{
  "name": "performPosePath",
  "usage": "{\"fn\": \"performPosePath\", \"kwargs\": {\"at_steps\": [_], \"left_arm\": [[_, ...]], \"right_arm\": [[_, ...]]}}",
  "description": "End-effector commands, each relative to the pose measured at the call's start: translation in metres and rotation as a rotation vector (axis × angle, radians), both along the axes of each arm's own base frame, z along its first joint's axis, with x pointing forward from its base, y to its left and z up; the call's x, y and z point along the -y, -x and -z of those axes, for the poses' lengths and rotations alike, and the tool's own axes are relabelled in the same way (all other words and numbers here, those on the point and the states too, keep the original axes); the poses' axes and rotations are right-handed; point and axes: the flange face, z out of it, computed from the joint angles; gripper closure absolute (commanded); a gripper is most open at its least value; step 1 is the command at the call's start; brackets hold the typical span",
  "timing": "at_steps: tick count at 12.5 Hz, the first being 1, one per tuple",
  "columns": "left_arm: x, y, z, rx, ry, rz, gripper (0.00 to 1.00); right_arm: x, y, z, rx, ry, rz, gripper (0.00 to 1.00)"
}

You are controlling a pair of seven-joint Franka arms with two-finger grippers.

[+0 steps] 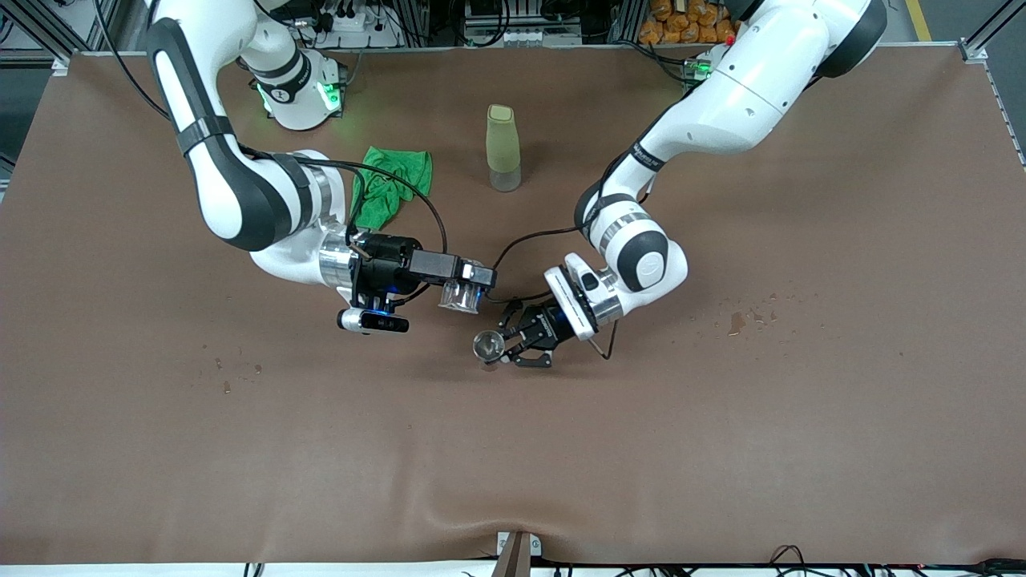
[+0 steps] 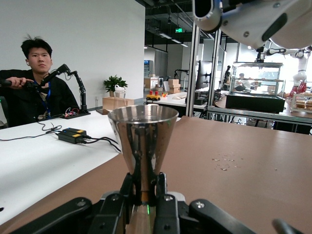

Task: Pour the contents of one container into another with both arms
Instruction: 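Carry the jigger and the beaker back to their starting spots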

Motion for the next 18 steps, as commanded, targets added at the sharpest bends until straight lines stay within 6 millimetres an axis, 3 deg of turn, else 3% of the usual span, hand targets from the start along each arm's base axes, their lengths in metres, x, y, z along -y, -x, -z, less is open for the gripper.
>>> {"fn": "performPosePath", "kwargs": {"at_steps": [1,4,6,8,10,11,13,16,18], "left_arm": [[-0.036,-0.004,-0.020,0.027,-0.027,0.000,1.00],[-0.098,-0.015,-0.004,0.057,-0.007,0.074,1.00],[-0.149,-0.015,0.019,0.062,0.014,0.122,1.00],[-0.213,-0.013,0.037,0.069,0.017,0.180,1.00],[-0.264,-0.004,0.049,0.074,0.039,0.256,1.00],[-0.292,0.000,0.054,0.077,0.037,0.289,1.00],[-0.356,0.008,0.060,0.069,-0.012,0.375,1.00],[-0.430,0.030,0.072,0.056,-0.017,0.470,1.00],[-0.471,0.040,0.076,0.034,-0.051,0.505,1.00]], "right_arm": [[0.010,-0.002,-0.002,0.113,0.029,0.039,1.00],[0.053,-0.024,-0.007,0.276,0.170,0.037,1.00],[0.105,-0.047,-0.014,0.367,0.285,0.040,1.00],[0.168,-0.068,-0.023,0.442,0.357,0.010,1.00],[0.237,-0.091,-0.017,0.493,0.418,-0.042,1.00],[0.270,-0.098,-0.007,0.507,0.436,-0.077,1.00],[0.331,-0.106,0.031,0.554,0.468,-0.104,1.00],[0.397,-0.103,0.071,0.678,0.523,-0.124,1.00],[0.425,-0.097,0.096,0.808,0.588,-0.142,1.00]]}}
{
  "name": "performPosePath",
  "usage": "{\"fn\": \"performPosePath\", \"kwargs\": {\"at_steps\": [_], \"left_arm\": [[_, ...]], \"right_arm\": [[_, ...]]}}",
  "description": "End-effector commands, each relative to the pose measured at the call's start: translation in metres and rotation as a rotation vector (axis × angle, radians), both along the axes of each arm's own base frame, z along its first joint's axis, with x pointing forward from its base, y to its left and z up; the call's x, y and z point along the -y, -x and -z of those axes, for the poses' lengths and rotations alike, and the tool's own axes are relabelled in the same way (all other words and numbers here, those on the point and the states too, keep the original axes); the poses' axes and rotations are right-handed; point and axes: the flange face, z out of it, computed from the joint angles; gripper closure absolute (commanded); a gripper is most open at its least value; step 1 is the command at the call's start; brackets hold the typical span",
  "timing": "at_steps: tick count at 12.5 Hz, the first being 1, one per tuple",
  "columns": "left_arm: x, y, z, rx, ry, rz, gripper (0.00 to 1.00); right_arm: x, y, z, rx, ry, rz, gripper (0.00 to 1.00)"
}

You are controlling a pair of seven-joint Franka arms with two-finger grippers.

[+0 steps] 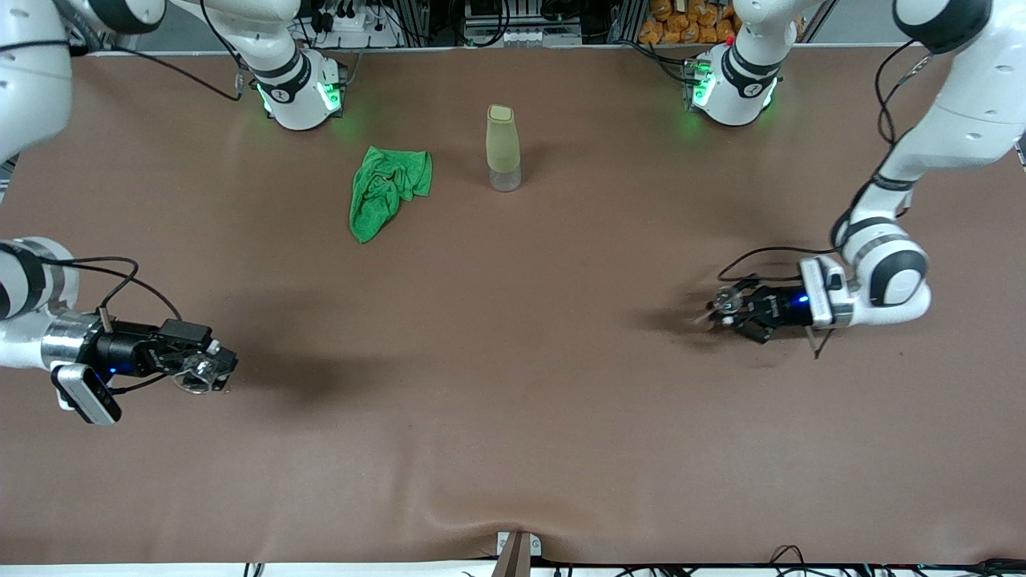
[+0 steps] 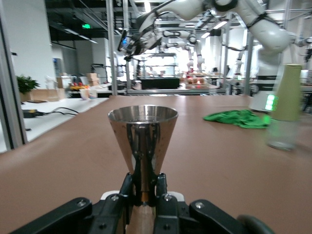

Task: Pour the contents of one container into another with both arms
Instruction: 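Carry the jigger and the beaker back to their starting spots, then set down the jigger and the beaker and open both grippers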

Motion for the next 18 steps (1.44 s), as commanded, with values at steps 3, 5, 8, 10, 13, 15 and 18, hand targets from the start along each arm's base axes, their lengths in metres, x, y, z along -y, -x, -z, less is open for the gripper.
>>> {"fn": "performPosePath", "kwargs": {"at_steps": [3,5,8,10,13,15,18], "left_arm": [[-0.054,0.016,0.013,-0.030,-0.027,0.045,1.00],[-0.070,0.022,0.020,-0.059,-0.035,0.027,1.00],[-0.084,0.023,0.037,-0.089,-0.014,0.063,1.00],[-0.085,0.024,0.040,-0.102,-0.014,0.063,1.00],[-0.098,0.029,0.045,-0.133,-0.031,0.048,0.97],[-0.101,0.023,0.047,-0.137,-0.036,0.045,0.92],[-0.103,0.016,0.052,-0.117,-0.037,0.045,0.89]], "right_arm": [[0.078,0.015,0.055,0.256,0.130,-0.077,1.00],[0.109,0.032,0.112,0.386,0.155,-0.111,1.00],[0.132,0.044,0.168,0.553,0.187,-0.105,1.00],[0.147,0.043,0.180,0.686,0.249,-0.090,1.00],[0.172,0.050,0.206,0.795,0.300,-0.019,1.00],[0.178,0.054,0.228,0.837,0.285,0.068,1.00],[0.196,0.069,0.251,0.817,0.285,0.107,1.00]]}}
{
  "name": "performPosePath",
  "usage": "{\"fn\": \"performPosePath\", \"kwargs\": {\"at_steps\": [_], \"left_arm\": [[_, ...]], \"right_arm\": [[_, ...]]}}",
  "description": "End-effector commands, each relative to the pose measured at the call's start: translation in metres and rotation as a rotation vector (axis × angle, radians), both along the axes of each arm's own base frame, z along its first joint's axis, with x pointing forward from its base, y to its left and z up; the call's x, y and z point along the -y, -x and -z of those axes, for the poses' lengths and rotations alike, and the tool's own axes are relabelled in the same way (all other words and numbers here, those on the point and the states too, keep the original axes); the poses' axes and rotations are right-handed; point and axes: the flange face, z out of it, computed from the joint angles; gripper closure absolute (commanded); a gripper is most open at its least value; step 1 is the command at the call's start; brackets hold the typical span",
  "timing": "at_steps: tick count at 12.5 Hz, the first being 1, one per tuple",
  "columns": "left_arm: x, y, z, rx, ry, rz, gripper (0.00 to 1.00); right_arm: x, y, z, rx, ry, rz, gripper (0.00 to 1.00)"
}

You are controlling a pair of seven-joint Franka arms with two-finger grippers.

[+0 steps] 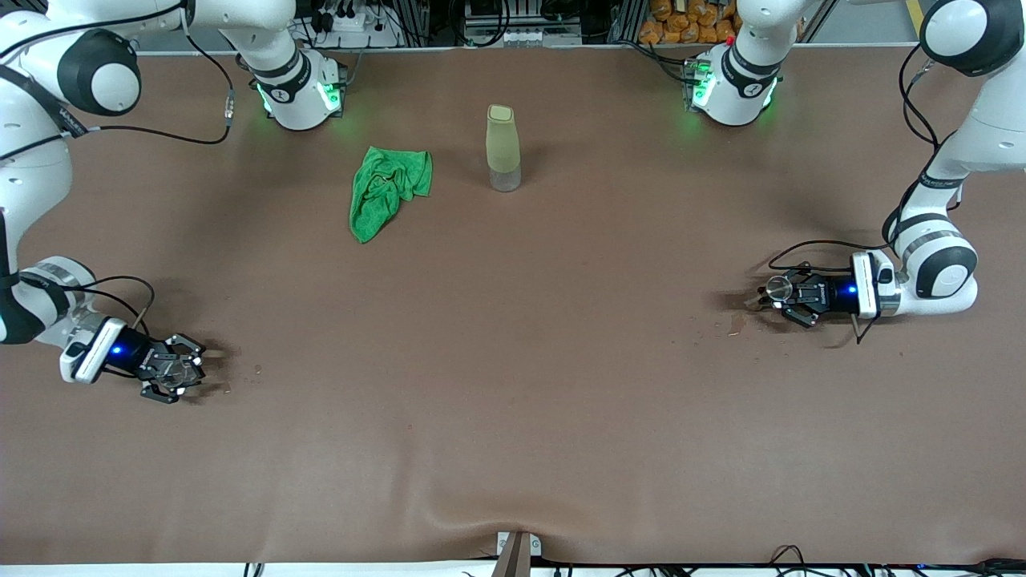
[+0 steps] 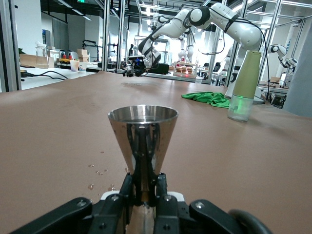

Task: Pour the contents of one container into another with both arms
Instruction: 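Set down the jigger and the beaker and open both grippers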

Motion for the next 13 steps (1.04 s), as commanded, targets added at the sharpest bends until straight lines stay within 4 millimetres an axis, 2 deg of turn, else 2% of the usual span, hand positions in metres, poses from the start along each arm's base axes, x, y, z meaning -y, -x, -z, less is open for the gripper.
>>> {"fn": "performPosePath", "kwargs": {"at_steps": [1,2,3,4,7,8,9,10,11,13], "left_arm": [[-0.002,-0.010,0.001,0.014,0.011,0.028,0.89],[0.000,-0.009,0.005,0.011,0.016,0.030,0.89],[0.001,-0.009,0.007,0.009,0.020,0.027,0.89],[0.002,-0.008,0.011,0.005,0.026,0.027,0.89],[0.007,-0.010,0.013,0.014,0.028,0.030,0.81],[0.007,-0.008,0.016,0.010,0.033,0.029,0.70],[0.009,-0.008,0.019,0.005,0.036,0.030,0.54],[0.009,-0.013,0.018,0.015,0.031,0.034,0.01],[0.010,-0.014,0.018,0.010,0.027,0.038,0.00],[0.008,-0.014,0.018,0.001,0.022,0.044,0.00]], "right_arm": [[0.013,0.003,0.011,0.027,-0.024,0.028,1.00],[0.015,0.003,0.010,0.041,-0.017,0.026,1.00],[0.015,0.003,0.009,0.041,-0.017,0.026,0.71],[0.016,0.004,0.010,0.038,-0.019,0.030,0.01],[0.021,0.005,0.005,0.036,-0.025,0.038,0.00],[0.026,0.004,-0.001,0.043,-0.020,0.041,0.00],[0.026,0.005,-0.002,0.038,-0.021,0.038,0.00],[0.031,0.006,-0.005,0.042,-0.016,0.041,0.00],[0.035,0.004,-0.014,0.047,-0.007,0.040,0.00],[0.038,-0.002,-0.048,0.011,-0.012,0.023,0.00]]}}
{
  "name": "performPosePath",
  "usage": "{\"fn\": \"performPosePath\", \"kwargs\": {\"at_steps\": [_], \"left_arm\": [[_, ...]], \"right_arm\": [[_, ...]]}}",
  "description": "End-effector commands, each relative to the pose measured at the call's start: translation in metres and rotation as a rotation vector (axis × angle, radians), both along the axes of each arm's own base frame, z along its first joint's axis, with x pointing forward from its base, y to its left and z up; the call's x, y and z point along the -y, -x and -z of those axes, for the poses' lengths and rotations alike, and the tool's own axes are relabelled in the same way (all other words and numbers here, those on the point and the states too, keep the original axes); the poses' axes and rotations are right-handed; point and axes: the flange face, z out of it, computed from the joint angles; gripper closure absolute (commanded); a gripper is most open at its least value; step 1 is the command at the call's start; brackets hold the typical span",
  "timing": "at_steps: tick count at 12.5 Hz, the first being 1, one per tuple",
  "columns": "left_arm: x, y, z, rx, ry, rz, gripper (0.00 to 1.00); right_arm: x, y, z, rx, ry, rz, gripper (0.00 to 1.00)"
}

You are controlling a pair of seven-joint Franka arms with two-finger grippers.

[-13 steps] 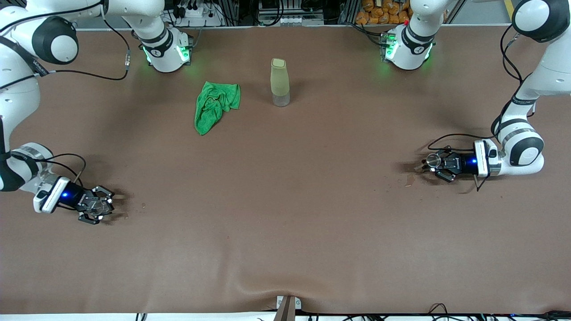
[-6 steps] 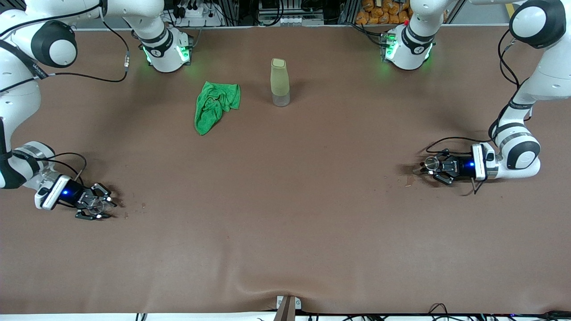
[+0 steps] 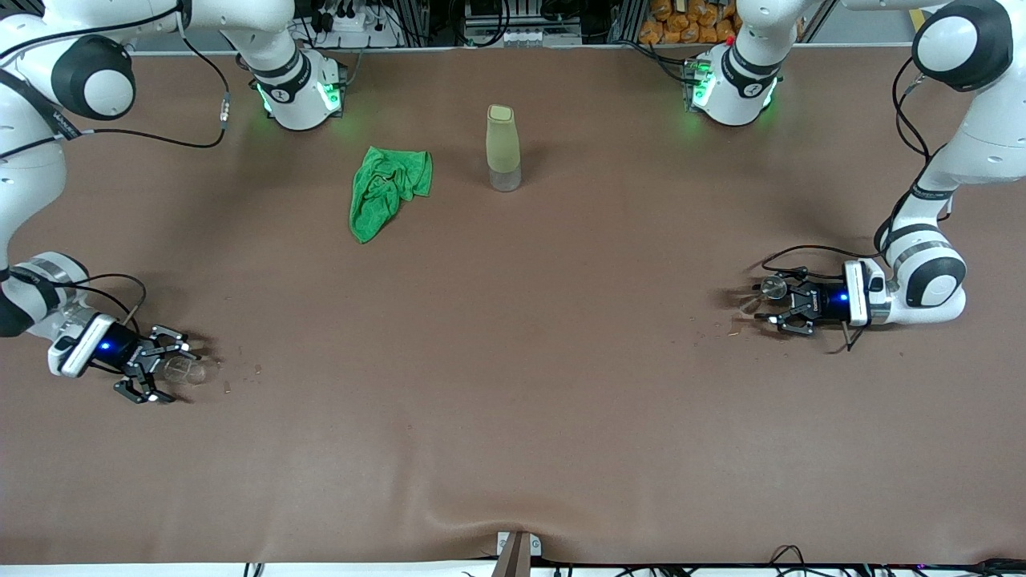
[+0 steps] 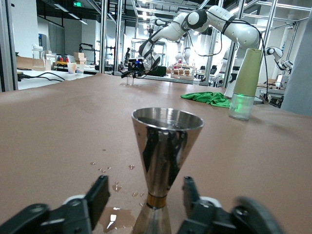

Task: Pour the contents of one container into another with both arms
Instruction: 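Set down the jigger and the beaker and open both grippers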

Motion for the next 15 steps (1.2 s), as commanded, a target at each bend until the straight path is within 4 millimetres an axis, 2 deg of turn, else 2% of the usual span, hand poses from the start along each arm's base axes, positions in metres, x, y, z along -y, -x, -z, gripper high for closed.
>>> {"fn": "performPosePath", "kwargs": {"at_steps": [1,2,4,7,8,10,11,12,13,15], "left_arm": [[-0.005,-0.001,0.002,-0.032,-0.013,0.043,0.00],[-0.013,0.000,0.000,-0.069,-0.049,0.066,0.00],[-0.046,-0.002,-0.009,-0.124,-0.132,0.081,0.00],[-0.090,-0.018,-0.048,-0.247,-0.251,0.115,0.00],[-0.099,-0.023,-0.061,-0.283,-0.290,0.115,0.00],[-0.116,-0.025,-0.090,-0.371,-0.366,0.098,0.00],[-0.125,-0.031,-0.118,-0.417,-0.441,0.073,0.00],[-0.133,-0.036,-0.143,-0.471,-0.526,0.044,0.00],[-0.135,-0.043,-0.165,-0.525,-0.598,0.015,0.00],[-0.117,-0.059,-0.214,-0.597,-0.701,-0.041,0.00]], "right_arm": [[0.008,-0.009,-0.064,-0.061,-0.013,-0.022,0.00],[0.012,-0.016,-0.089,-0.094,0.013,-0.033,0.00],[0.015,-0.040,-0.130,-0.162,0.067,-0.037,0.00],[-0.001,-0.071,-0.179,-0.405,0.173,-0.020,0.00],[-0.018,-0.081,-0.191,-0.473,0.216,-0.020,0.00],[-0.050,-0.095,-0.229,-0.566,0.298,-0.002,0.00],[-0.071,-0.100,-0.246,-0.634,0.388,0.023,0.00],[-0.091,-0.106,-0.279,-0.649,0.504,0.075,0.00],[-0.108,-0.108,-0.310,-0.634,0.580,0.116,0.00],[-0.132,-0.100,-0.347,-0.685,0.702,0.188,0.00]]}}
